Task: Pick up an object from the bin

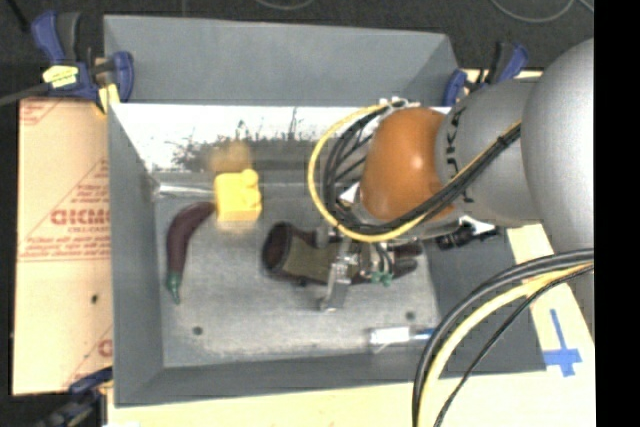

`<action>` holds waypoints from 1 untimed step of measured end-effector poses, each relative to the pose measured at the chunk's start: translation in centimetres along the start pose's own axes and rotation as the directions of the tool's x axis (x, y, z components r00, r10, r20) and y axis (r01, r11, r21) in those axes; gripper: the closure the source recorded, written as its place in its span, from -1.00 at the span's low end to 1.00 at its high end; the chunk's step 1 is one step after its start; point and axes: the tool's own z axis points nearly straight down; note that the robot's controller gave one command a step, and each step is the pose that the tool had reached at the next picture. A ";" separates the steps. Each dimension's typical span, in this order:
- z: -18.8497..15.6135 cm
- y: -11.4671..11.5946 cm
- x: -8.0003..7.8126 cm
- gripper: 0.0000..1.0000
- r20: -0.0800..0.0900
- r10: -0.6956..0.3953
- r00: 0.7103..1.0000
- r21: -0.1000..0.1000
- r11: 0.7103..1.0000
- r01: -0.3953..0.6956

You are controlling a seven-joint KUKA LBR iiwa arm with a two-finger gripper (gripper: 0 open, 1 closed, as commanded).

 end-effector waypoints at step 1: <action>0.2 -1.6 0.2 -1.00 0.000 0.035 0.999 0.000 0.999 -0.035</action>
Offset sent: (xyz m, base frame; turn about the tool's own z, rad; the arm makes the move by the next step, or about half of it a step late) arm 0.0000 0.0000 0.0000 0.0000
